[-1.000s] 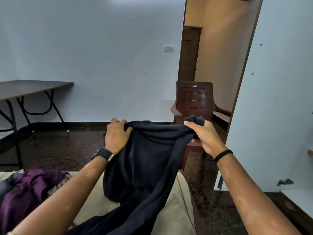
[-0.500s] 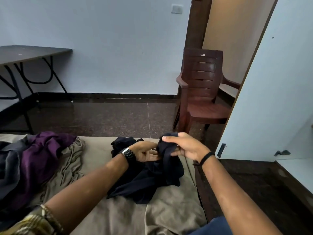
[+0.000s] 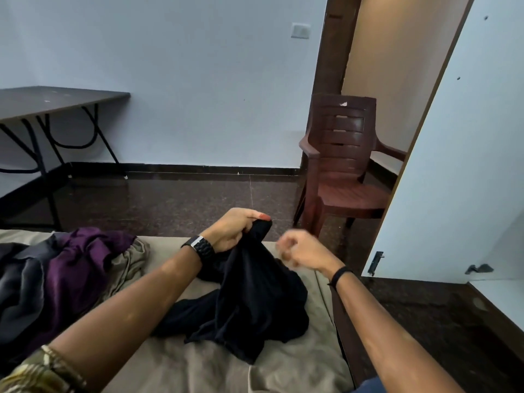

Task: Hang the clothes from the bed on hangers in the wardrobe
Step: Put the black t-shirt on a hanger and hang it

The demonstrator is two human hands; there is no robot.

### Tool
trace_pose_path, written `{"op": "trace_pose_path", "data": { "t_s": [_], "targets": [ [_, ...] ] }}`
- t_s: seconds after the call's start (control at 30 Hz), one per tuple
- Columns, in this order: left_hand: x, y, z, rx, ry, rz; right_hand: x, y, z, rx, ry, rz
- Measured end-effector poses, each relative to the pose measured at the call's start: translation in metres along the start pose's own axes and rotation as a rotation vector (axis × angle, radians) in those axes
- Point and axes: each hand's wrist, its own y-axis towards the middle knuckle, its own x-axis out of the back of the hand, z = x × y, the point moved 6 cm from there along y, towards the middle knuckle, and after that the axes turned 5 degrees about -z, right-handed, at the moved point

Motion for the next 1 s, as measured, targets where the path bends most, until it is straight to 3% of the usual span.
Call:
{"op": "trace_pose_path", "data": {
  "t_s": [0.03, 0.07, 0.2, 0.3, 0.47, 0.7, 0.77, 0.9, 1.0],
  "targets": [
    [-0.001, -0.001, -0.012, -0.042, 0.032, 0.057, 0.017, 0.004, 0.013, 0.093, 0.025, -0.185],
    [-0.004, -0.003, -0.026, -0.071, 0.039, 0.129, 0.028, 0.007, 0.026, 0.193, 0.09, -0.262],
    [-0.011, -0.014, -0.093, -0.188, 0.12, 0.394, 0.038, 0.015, 0.071, 0.404, 0.417, -0.095],
    [-0.007, -0.021, -0.145, -0.395, 0.29, 0.408, 0.059, 0.023, 0.102, 0.417, 0.627, -0.068],
    [0.012, -0.031, -0.234, -0.671, 0.39, 0.172, 0.075, 0.028, 0.133, 0.36, 0.36, 0.027],
    [0.073, -0.054, -0.339, -0.951, 0.592, -0.258, 0.121, 0.029, 0.15, 0.251, -0.519, 0.006],
    [0.09, -0.063, -0.364, -1.018, 0.601, -0.362, 0.149, 0.023, 0.161, 0.245, -0.485, -0.046],
    [0.106, -0.076, -0.399, -1.101, 0.764, -0.456, 0.217, 0.003, 0.205, 0.358, -0.041, -0.274],
    [0.115, -0.088, -0.417, -1.155, 0.856, -0.547, 0.244, -0.014, 0.242, 0.429, 0.212, -0.253]
  ]
}}
